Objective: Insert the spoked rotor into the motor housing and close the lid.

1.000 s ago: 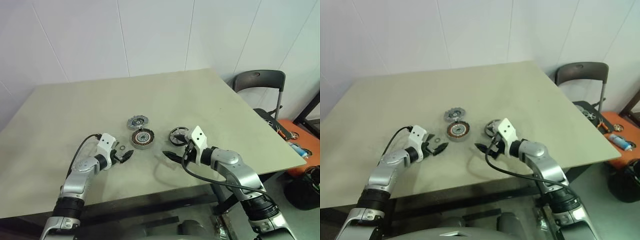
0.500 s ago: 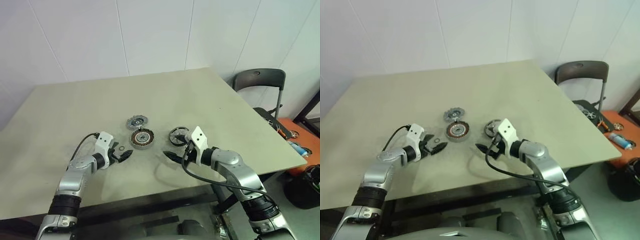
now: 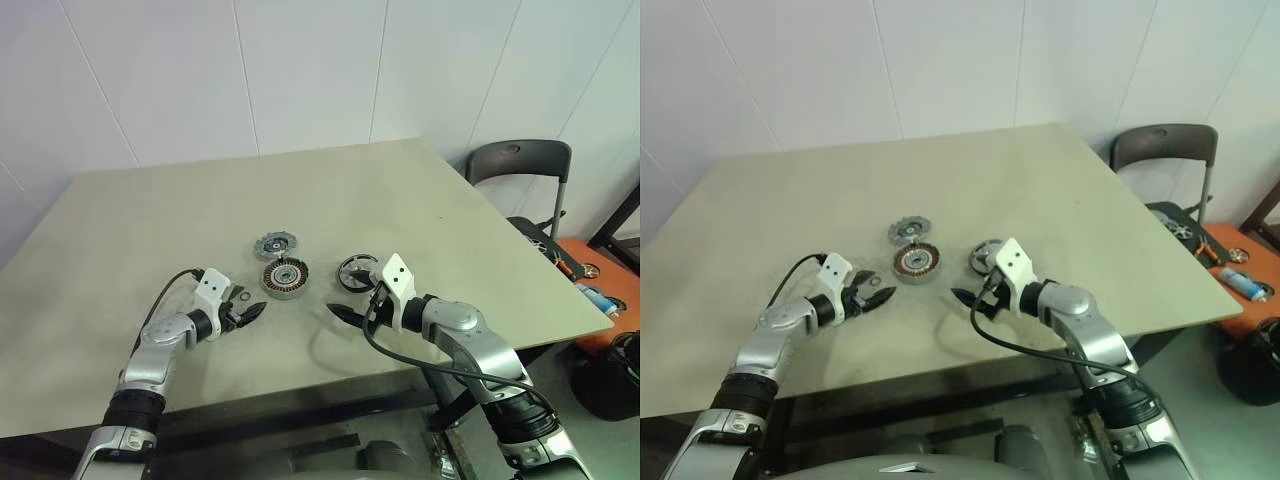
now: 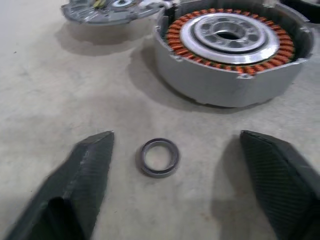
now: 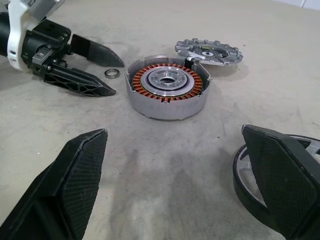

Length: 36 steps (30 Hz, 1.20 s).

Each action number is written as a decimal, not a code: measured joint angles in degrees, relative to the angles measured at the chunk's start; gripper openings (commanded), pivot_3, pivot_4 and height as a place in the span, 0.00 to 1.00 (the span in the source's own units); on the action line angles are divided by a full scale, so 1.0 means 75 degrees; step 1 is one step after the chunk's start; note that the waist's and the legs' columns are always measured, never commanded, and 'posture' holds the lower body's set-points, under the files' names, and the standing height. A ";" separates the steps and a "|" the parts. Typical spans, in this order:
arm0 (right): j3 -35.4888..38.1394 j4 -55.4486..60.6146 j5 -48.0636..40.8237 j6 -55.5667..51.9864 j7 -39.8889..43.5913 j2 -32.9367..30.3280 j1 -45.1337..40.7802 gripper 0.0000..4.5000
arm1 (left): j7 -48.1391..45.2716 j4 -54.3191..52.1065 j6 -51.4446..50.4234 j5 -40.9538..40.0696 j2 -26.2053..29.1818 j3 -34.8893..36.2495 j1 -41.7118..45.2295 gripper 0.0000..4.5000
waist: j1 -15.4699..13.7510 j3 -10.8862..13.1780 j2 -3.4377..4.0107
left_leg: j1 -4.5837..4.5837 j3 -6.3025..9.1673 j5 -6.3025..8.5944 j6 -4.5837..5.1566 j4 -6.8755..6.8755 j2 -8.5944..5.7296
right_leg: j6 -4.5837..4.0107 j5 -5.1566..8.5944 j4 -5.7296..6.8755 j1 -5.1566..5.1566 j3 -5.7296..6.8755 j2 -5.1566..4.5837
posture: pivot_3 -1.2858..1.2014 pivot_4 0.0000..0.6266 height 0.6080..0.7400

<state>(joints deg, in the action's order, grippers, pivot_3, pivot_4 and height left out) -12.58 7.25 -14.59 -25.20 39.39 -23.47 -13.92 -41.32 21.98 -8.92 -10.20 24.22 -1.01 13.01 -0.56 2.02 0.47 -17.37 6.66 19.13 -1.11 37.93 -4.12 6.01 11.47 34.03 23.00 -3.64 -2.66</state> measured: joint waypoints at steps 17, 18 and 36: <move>0.0000 0.0001 0.0048 0.0001 -0.0019 0.0025 -0.0003 1.00 | 0.0075 -0.0308 -0.0788 -0.0004 0.0100 -0.0032 0.0124 0.33 | 0.0162 -0.0022 0.0103 | -0.0060 0.0010 0.0016 -0.0028 0.0000 0.0116 | -0.0001 0.0001 -0.0125 -0.0014 0.0186 -0.0008 | 0.52 0.00 1.00; 0.0000 0.0001 0.0048 0.0001 -0.0019 0.0030 -0.0005 1.00 | 0.0089 -0.0307 -0.0795 -0.0004 0.0105 -0.0024 0.0134 0.28 | 0.0161 -0.0021 0.0102 | -0.0055 0.0010 0.0016 -0.0028 0.0000 0.0116 | -0.0001 0.0000 -0.0119 -0.0014 0.0185 -0.0009 | 0.52 0.00 1.00; 0.0000 -0.0006 0.0116 0.0038 -0.0031 0.0134 -0.0014 1.00 | 0.0195 -0.0734 -0.1426 0.0016 0.0208 -0.0057 0.0242 0.16 | 0.0143 0.0014 0.0068 | -0.0036 0.0010 0.0007 -0.0013 -0.0032 0.0103 | -0.0001 0.0000 -0.0096 0.0022 0.0171 -0.0019 | 0.52 0.00 1.00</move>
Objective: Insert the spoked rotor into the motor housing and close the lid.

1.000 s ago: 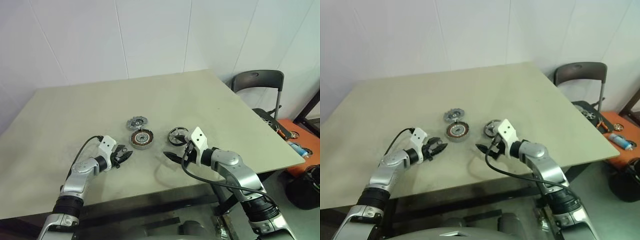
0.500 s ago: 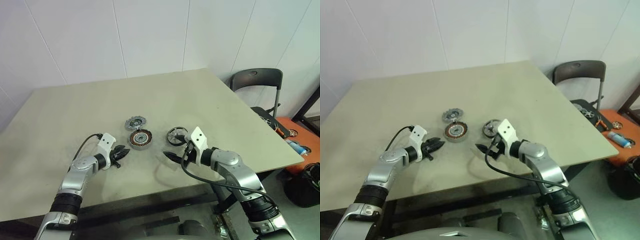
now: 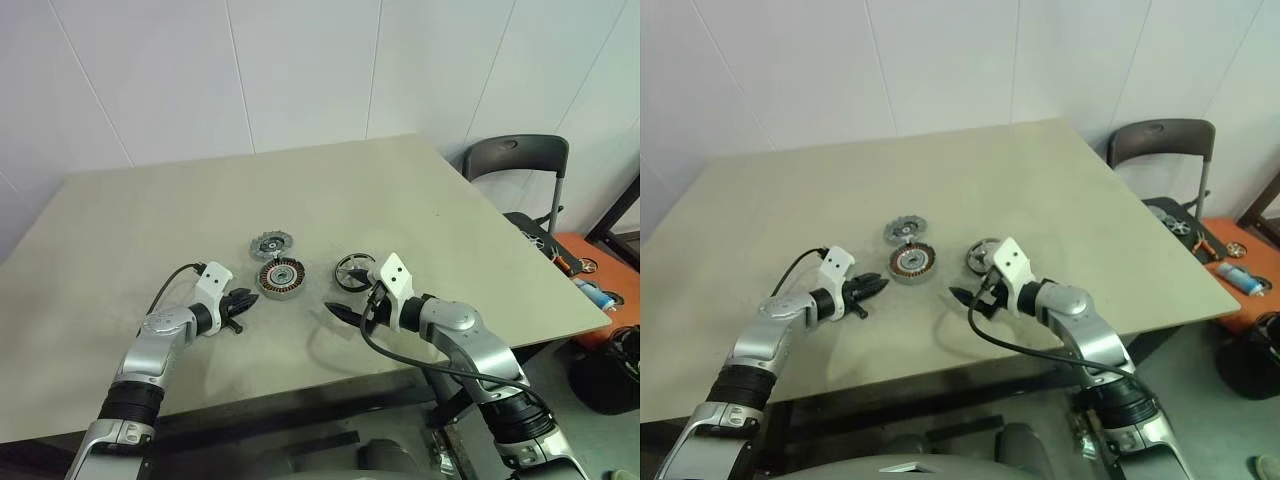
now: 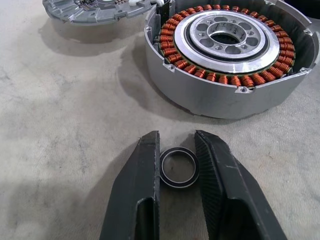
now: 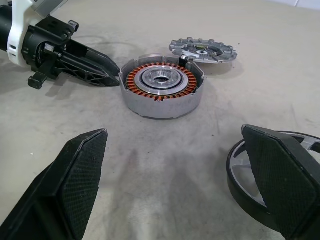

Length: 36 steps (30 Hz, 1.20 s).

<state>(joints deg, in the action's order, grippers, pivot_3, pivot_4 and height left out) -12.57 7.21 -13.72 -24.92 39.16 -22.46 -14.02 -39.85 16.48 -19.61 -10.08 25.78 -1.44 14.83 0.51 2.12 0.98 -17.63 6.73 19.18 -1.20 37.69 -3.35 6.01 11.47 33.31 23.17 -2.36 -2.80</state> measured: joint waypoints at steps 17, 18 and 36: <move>0.0002 -0.0105 0.0022 0.0047 0.0019 0.0053 -0.0137 1.00 | -0.0848 -0.2258 -0.0136 -0.1589 0.0125 0.0738 -0.0468 0.16 | -0.0021 0.0042 -0.0085 | -0.0236 -0.0023 -0.0027 -0.0054 -0.0068 -0.0018 | -0.0036 -0.0058 -0.0003 0.0282 -0.0033 -0.0014 | 0.52 0.00 1.00; 0.0002 -0.0105 0.0023 0.0050 0.0019 0.0061 -0.0143 1.00 | -0.0906 -0.2356 -0.0205 -0.1625 0.0146 0.0727 -0.0497 0.16 | -0.0019 0.0042 -0.0085 | -0.0236 -0.0024 -0.0026 -0.0053 -0.0068 -0.0018 | -0.0036 -0.0058 -0.0003 0.0281 -0.0033 -0.0014 | 0.52 0.00 1.00; -0.0001 -0.0105 0.0153 0.0082 -0.0033 0.0164 -0.0136 1.00 | -0.0496 -0.0985 0.0412 -0.0588 -0.0473 -0.0011 0.0692 0.16 | -0.0147 0.0040 -0.0091 | -0.0199 -0.0029 -0.0030 -0.0055 -0.0044 -0.0019 | -0.0061 -0.0078 0.0006 0.0239 -0.0030 0.0014 | 0.52 0.00 1.00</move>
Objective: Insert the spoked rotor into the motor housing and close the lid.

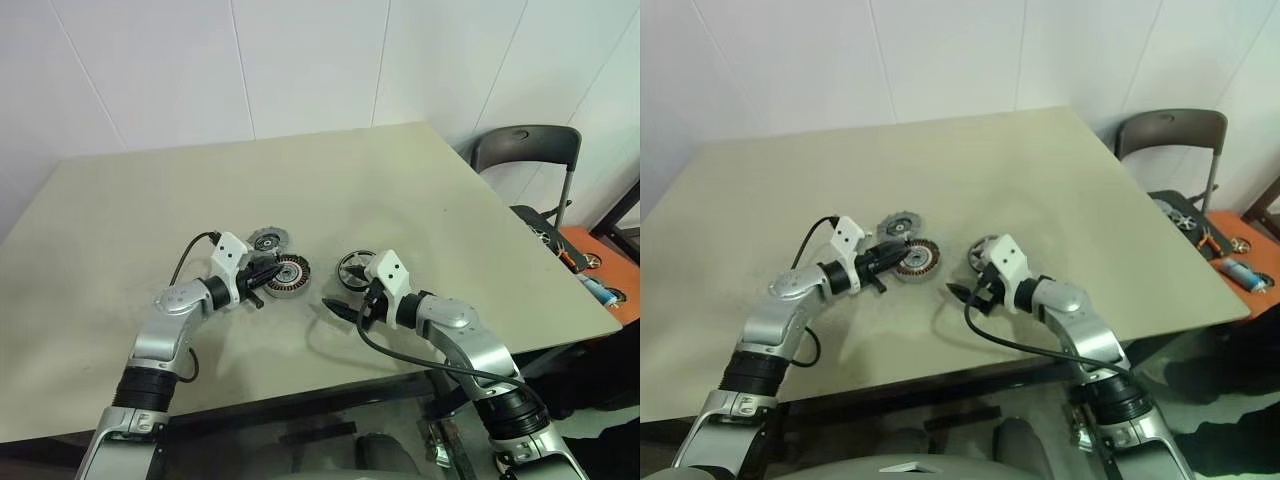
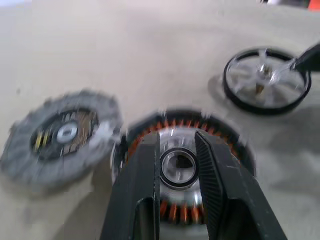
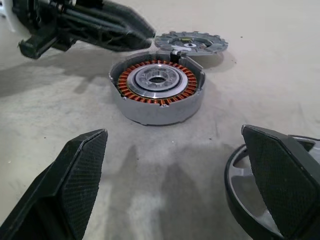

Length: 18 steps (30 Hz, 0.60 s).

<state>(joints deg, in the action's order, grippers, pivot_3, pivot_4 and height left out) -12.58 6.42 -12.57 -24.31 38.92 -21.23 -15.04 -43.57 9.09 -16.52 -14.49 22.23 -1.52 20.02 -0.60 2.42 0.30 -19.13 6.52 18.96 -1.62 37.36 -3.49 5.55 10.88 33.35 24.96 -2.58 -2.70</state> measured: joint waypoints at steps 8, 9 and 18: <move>-0.0001 0.0000 0.0008 0.0024 -0.0051 0.0075 0.0029 1.00 | -0.0480 0.1041 0.0207 0.0051 -0.0148 -0.0211 0.0243 0.16 | -0.0017 -0.0002 -0.0003 | 0.0023 -0.0001 0.0000 0.0000 0.0007 -0.0002 | -0.0002 -0.0001 0.0006 -0.0023 0.0000 0.0001 | 0.52 0.00 1.00; -0.0001 0.0001 0.0009 0.0030 -0.0063 0.0098 0.0047 1.00 | -0.0472 0.1296 0.0303 0.0092 -0.0166 -0.0211 0.0316 0.16 | -0.0016 -0.0003 -0.0004 | 0.0032 -0.0001 0.0000 0.0000 0.0006 -0.0002 | -0.0002 -0.0001 0.0006 -0.0030 0.0000 0.0003 | 0.52 0.00 1.00; -0.0002 0.0000 0.0049 0.0130 -0.0208 0.0235 0.0078 1.00 | -0.0324 0.2138 0.0953 0.0209 -0.0620 -0.0165 0.0652 0.16 | -0.0015 -0.0005 -0.0008 | 0.0093 -0.0005 0.0000 0.0001 0.0006 -0.0001 | -0.0001 -0.0001 0.0011 -0.0086 -0.0003 0.0003 | 0.52 0.00 1.00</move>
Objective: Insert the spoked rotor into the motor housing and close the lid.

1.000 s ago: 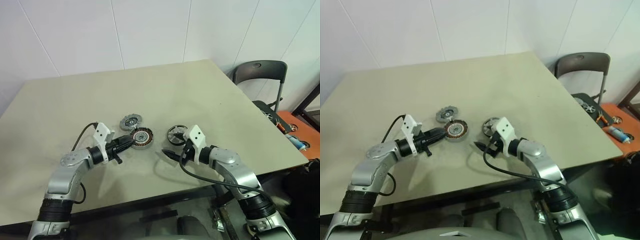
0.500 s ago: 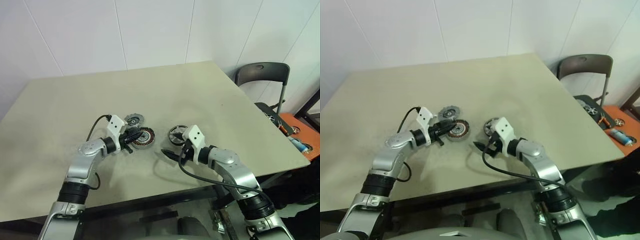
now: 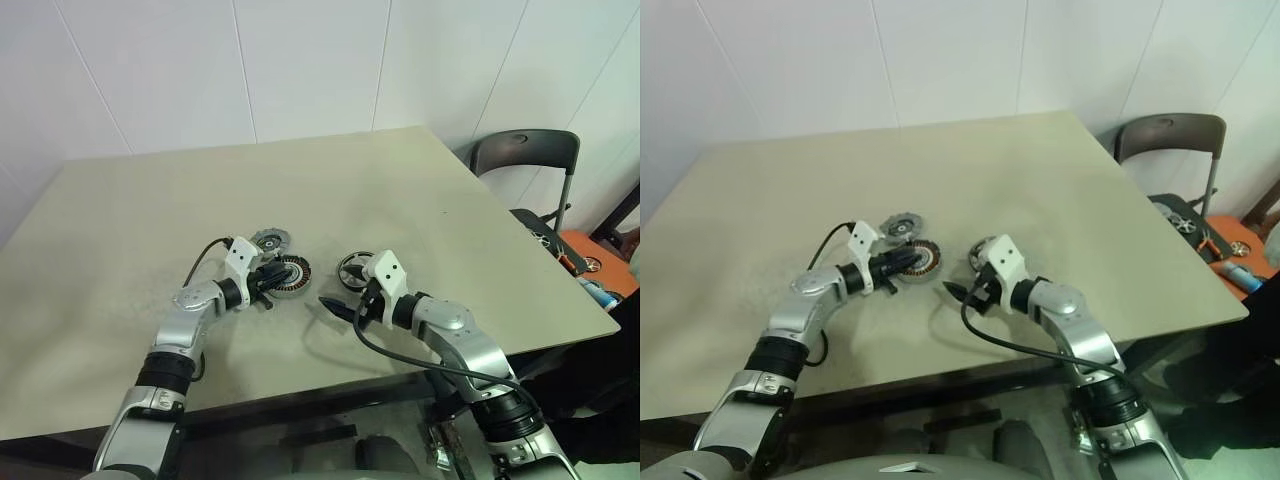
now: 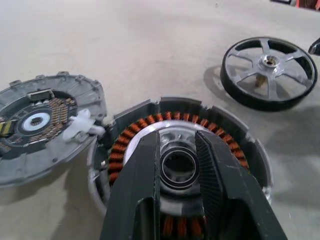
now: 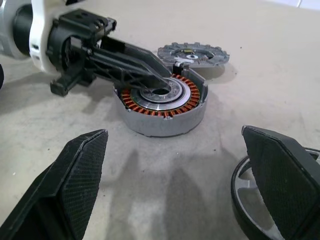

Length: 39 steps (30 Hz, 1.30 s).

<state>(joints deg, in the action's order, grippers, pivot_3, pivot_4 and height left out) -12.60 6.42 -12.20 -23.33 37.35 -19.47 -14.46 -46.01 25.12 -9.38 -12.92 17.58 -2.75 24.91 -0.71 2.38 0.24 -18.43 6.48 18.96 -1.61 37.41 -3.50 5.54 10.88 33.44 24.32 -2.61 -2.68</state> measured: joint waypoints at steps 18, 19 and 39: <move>-0.0005 0.0000 0.0041 0.0090 -0.0199 0.0229 0.0153 1.00 | 0.0591 -0.0002 -0.0010 0.0670 -0.0053 -0.0286 0.0163 0.16 | -0.0004 -0.0012 -0.0014 | 0.0006 -0.0002 0.0000 0.0000 0.0019 -0.0001 | 0.0000 0.0000 0.0026 -0.0001 -0.0004 0.0001 | 0.52 0.00 1.00; -0.0005 0.0000 0.0048 0.0098 -0.0210 0.0243 0.0154 1.00 | 0.0726 -0.0001 -0.0095 0.0721 -0.0083 -0.0287 0.0221 0.16 | -0.0004 -0.0014 -0.0017 | 0.0006 -0.0001 0.0000 0.0000 0.0025 -0.0001 | 0.0000 0.0000 0.0031 -0.0001 -0.0004 0.0001 | 0.52 0.00 1.00; -0.0005 0.0000 0.0102 0.0115 -0.0243 0.0271 0.0299 1.00 | 0.1050 -0.0816 -0.1084 0.0724 -0.0246 -0.0417 0.0023 0.16 | 0.0008 -0.0014 -0.0019 | 0.0012 -0.0005 0.0000 0.0001 0.0089 -0.0001 | 0.0000 0.0000 0.0092 -0.0012 -0.0009 0.0008 | 0.52 0.00 1.00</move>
<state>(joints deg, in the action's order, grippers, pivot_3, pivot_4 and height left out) -12.63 6.42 -11.44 -22.47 35.53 -17.44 -12.21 -38.13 19.00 -17.51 -7.49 15.74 -5.88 25.08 -0.65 2.28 0.10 -18.34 6.44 18.96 -1.60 38.08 -3.51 5.54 10.88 34.13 24.23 -2.68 -2.62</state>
